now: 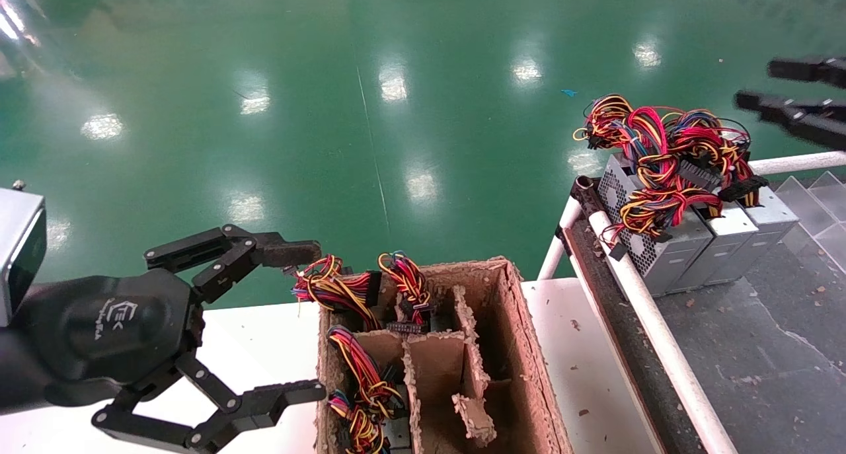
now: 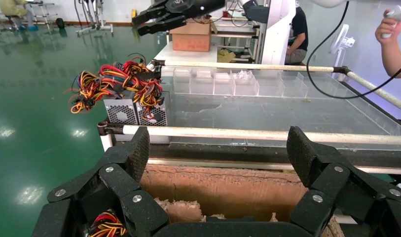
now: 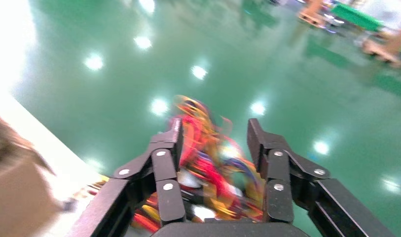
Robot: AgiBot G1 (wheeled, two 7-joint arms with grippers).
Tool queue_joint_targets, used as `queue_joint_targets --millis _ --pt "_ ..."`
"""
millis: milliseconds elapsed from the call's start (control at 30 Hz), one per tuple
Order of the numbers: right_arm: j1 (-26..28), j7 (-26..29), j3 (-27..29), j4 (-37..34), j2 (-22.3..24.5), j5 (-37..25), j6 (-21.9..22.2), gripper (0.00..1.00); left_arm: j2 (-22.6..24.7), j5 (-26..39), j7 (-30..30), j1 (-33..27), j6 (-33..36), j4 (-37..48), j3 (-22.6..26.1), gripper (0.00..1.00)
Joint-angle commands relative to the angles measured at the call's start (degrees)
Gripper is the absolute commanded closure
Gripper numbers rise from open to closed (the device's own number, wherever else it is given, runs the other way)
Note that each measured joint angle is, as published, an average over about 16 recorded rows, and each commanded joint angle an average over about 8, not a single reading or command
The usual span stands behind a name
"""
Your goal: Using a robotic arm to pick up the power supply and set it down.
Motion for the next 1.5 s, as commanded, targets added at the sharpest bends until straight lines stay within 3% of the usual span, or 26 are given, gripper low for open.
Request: queue_joint_targets --millis 33,1500 --pt "-0.19 0.03 0.58 -0.46 -0.12 1.34 -0.92 0.00 0.00 0.00 0.00 0.00 -0.01 0.01 0.00 0.00" --pt "-28.58 13.03 1.21 35.25 0.38 29.51 -6.60 0.00 0.00 -0.01 0.01 0.00 -0.01 0.02 0.02 0.00"
